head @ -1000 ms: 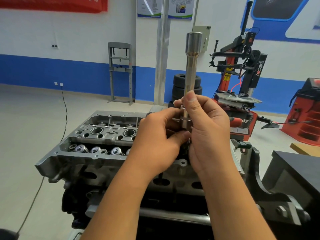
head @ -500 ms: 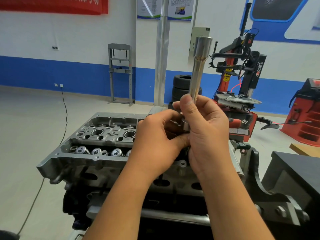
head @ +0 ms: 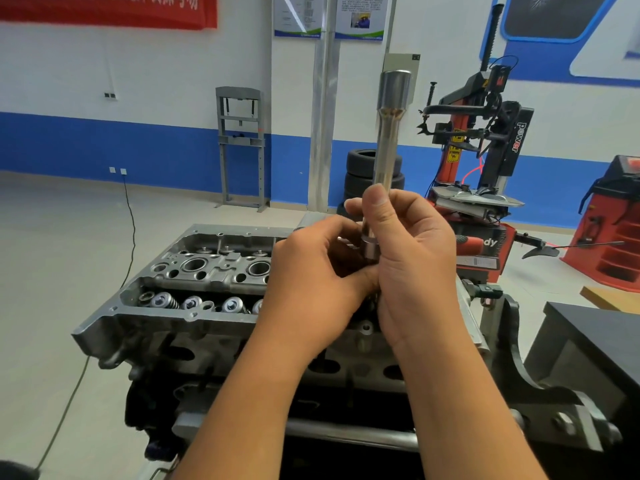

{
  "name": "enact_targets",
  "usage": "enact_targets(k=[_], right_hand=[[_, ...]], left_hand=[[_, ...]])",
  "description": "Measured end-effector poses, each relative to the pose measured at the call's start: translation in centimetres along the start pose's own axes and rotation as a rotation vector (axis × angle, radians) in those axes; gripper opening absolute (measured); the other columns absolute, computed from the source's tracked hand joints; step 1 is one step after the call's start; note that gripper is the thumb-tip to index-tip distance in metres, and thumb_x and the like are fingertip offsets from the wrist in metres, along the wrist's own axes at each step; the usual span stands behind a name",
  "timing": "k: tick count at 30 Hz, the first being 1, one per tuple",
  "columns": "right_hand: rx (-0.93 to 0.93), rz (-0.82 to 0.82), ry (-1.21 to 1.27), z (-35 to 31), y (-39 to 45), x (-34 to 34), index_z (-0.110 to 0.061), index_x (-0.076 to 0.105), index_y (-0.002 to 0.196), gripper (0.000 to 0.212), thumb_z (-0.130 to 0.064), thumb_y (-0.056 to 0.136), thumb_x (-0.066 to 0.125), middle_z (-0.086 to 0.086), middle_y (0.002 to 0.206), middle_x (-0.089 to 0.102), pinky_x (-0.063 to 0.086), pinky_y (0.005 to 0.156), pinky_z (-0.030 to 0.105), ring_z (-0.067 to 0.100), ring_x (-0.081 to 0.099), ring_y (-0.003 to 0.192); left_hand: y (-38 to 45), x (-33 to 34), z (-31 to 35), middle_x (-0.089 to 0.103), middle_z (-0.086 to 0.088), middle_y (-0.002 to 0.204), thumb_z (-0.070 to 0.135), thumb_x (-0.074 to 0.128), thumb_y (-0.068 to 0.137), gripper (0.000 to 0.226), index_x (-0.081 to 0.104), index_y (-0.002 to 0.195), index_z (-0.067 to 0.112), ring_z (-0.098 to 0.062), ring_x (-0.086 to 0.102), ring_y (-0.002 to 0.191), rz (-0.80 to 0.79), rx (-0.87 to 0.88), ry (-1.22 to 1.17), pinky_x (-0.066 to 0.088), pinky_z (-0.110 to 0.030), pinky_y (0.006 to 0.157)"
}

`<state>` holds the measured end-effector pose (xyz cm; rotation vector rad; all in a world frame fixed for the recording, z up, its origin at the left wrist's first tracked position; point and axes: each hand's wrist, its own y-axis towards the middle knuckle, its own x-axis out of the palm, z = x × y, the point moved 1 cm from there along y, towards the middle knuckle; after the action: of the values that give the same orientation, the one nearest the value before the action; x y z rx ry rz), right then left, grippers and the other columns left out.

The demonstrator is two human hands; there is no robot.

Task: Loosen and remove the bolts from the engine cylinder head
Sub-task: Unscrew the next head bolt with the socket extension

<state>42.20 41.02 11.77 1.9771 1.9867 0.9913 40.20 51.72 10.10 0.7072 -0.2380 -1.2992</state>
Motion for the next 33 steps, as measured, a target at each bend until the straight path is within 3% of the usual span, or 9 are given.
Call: enact_targets(k=[4, 8, 12, 18, 21, 26, 31, 33], right_hand=[[-0.018, 0.004, -0.034, -0.18, -0.03, 0.18, -0.016, 0.071, 0.092, 0.035, -0.05, 0.083, 0.069, 0.004, 0.094, 0.078, 0.058, 0.095, 0.057, 0.021, 0.074, 0.094], [0.013, -0.033, -0.014, -0.09, -0.03, 0.23, -0.018, 0.074, 0.09, 0.034, -0.051, 0.089, 0.067, 0.006, 0.093, 0.076, 0.058, 0.095, 0.06, 0.027, 0.073, 0.096], [0.0, -0.017, -0.016, -0.21, -0.12, 0.23, -0.025, 0.073, 0.085, 0.034, -0.056, 0.072, 0.079, 0.008, 0.094, 0.077, 0.062, 0.084, 0.06, 0.029, 0.074, 0.09], [-0.038, 0.02, -0.071, -0.17, 0.01, 0.21, -0.021, 0.071, 0.086, 0.037, -0.056, 0.086, 0.062, 0.004, 0.094, 0.078, 0.058, 0.094, 0.056, 0.022, 0.073, 0.095], [0.0, -0.011, -0.037, -0.01, 0.19, 0.27, -0.018, 0.074, 0.086, 0.04, -0.055, 0.088, 0.059, 0.008, 0.093, 0.078, 0.06, 0.091, 0.052, 0.026, 0.074, 0.095], [0.015, -0.032, -0.02, 0.01, 0.21, 0.34, -0.017, 0.071, 0.091, 0.038, -0.053, 0.079, 0.074, 0.006, 0.092, 0.078, 0.063, 0.084, 0.05, 0.024, 0.075, 0.088], [-0.034, 0.014, -0.05, -0.08, 0.04, 0.49, -0.016, 0.07, 0.09, 0.039, -0.054, 0.085, 0.063, 0.005, 0.092, 0.078, 0.058, 0.094, 0.055, 0.026, 0.074, 0.096], [-0.007, -0.001, -0.022, 0.07, 0.03, 0.55, -0.018, 0.072, 0.087, 0.038, -0.054, 0.088, 0.059, 0.007, 0.09, 0.077, 0.061, 0.089, 0.05, 0.025, 0.074, 0.092]], left_hand=[[0.08, -0.32, 0.27, 0.079, 0.014, 0.107, 0.006, 0.073, 0.095, 0.039, 0.071, 0.129, 0.026, -0.003, 0.074, 0.102, -0.177, 0.041, -0.072, 0.063, -0.033, 0.091], [0.15, -0.35, 0.19, 0.079, 0.011, 0.095, 0.003, 0.078, 0.089, 0.035, 0.074, 0.115, 0.027, -0.006, 0.076, 0.091, -0.103, 0.027, -0.078, 0.064, -0.03, 0.082], [0.01, -0.2, -0.25, 0.078, 0.013, 0.085, 0.014, 0.089, 0.08, 0.031, 0.075, 0.103, 0.03, -0.005, 0.076, 0.078, -0.009, -0.011, -0.064, 0.063, -0.025, 0.069], [0.11, -0.16, 0.38, 0.079, 0.009, 0.105, 0.004, 0.066, 0.099, 0.034, 0.072, 0.125, 0.025, -0.01, 0.075, 0.102, -0.216, 0.072, -0.096, 0.062, -0.035, 0.09], [0.14, -0.11, 0.31, 0.079, 0.01, 0.098, -0.001, 0.069, 0.095, 0.036, 0.074, 0.117, 0.026, -0.008, 0.076, 0.095, -0.138, 0.058, -0.098, 0.062, -0.03, 0.085], [-0.02, -0.09, -0.09, 0.077, 0.015, 0.086, 0.013, 0.085, 0.085, 0.03, 0.074, 0.106, 0.032, -0.004, 0.075, 0.079, 0.003, -0.001, -0.014, 0.063, -0.025, 0.069], [-0.04, -0.31, 0.55, 0.077, 0.018, 0.105, 0.004, 0.07, 0.095, 0.043, 0.069, 0.118, 0.041, 0.0, 0.073, 0.1, -0.21, 0.064, -0.045, 0.06, -0.021, 0.086], [0.09, -0.28, 0.47, 0.078, 0.015, 0.1, 0.0, 0.07, 0.094, 0.041, 0.071, 0.116, 0.035, -0.003, 0.074, 0.096, -0.172, 0.057, -0.041, 0.061, -0.024, 0.083]])
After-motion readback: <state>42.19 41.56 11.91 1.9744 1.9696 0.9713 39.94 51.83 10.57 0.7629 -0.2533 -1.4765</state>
